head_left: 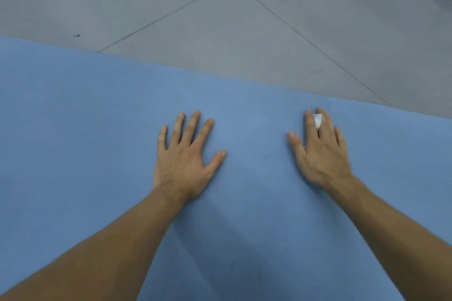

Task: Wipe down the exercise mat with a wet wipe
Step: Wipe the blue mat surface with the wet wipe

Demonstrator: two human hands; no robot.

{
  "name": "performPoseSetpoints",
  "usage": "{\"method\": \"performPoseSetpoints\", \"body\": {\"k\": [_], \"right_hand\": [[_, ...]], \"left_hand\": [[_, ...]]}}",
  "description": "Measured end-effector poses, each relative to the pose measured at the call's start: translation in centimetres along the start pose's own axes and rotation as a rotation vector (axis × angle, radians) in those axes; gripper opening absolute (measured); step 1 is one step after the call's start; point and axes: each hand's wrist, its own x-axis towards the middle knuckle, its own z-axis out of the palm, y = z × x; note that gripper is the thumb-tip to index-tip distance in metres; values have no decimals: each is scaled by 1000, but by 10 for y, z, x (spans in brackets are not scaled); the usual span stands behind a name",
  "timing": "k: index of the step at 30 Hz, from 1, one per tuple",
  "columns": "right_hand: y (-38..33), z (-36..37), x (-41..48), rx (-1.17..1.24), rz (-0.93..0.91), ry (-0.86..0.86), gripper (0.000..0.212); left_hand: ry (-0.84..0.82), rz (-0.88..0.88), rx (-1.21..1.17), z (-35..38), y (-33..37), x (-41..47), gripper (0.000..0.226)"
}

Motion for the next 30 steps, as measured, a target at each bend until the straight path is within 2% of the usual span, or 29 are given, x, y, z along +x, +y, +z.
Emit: {"method": "performPoseSetpoints", "body": {"k": [3,6,13,18,20,23,30], "right_hand": [[4,-8,38,67,115,-30,97],[-15,-8,49,87,100,-54,101],[-81,3,-26,56,-349,-159,98],[-65,17,-103,-19,-548,-144,88],[-42,16,-113,-43,-522,-142,86],[-5,5,-100,-78,-355,-119,85],[26,-9,-4,2,-32,-46,89]], "left_hand": [[5,3,-7,1,0,0,77],[10,5,-11,2,-1,1,77],[23,2,-10,3,-1,0,77],[13,1,-16,2,-1,1,78],[11,1,-14,2,-1,1,78],[8,-2,-18,2,-2,1,78],[-5,-2,1,1,-1,1,77]]}}
